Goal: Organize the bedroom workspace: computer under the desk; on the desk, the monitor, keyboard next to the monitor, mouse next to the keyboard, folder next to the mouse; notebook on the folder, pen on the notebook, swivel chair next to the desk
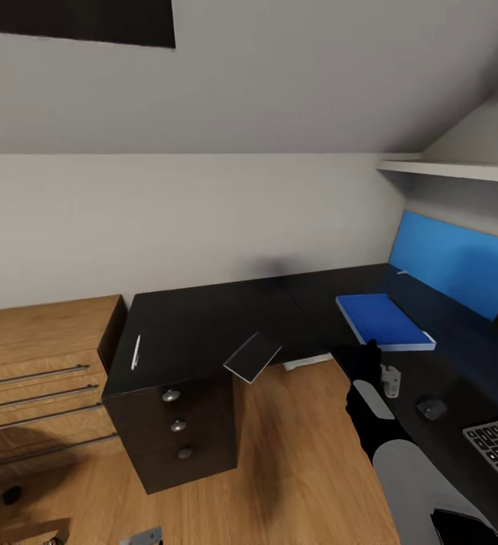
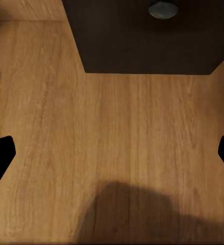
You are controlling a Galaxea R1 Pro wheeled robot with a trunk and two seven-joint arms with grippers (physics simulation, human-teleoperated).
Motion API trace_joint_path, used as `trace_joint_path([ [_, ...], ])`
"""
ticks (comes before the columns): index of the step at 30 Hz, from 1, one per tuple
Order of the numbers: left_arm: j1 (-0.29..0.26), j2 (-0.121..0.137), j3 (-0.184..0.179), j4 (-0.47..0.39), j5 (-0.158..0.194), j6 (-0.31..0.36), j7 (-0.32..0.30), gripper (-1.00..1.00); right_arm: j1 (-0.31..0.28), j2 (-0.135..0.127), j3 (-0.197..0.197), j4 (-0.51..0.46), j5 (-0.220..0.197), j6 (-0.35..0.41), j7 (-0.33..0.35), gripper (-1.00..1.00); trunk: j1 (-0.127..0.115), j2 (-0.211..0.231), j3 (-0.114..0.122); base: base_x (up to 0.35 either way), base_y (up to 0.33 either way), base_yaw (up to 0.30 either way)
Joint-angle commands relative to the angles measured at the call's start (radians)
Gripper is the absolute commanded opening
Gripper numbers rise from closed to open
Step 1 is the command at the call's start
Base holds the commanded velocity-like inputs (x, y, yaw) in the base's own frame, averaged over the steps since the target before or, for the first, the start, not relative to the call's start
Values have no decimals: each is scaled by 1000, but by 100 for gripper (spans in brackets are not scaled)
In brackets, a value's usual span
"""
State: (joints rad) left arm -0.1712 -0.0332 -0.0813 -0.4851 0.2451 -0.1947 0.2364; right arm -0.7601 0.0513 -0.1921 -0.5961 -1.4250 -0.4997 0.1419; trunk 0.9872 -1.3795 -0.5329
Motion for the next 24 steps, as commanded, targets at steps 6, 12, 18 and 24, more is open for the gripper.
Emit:
trace_joint_path([
  [6, -1, 1, -7, 0, 10, -5, 7, 100, 0, 0, -3, 1, -8, 4, 10, -100, 23, -43, -20, -77, 0, 0],
  [12, -1, 1, -6, 0, 10, -5, 7, 100, 1, -2, -3, 5, -9, 5, 10, -100, 46, -85, -39, -8, 0, 0],
  [18, -1, 1, -6, 0, 10, -5, 7, 100, 1, -4, -3, 6, -8, 6, 9, -100, 69, -127, -57, -1, 0, 0],
  [24, -1, 1, -7, 0, 10, -5, 7, 100, 1, -5, -3, 6, -8, 6, 8, -100, 92, -169, -76, 0, 0, 0],
])
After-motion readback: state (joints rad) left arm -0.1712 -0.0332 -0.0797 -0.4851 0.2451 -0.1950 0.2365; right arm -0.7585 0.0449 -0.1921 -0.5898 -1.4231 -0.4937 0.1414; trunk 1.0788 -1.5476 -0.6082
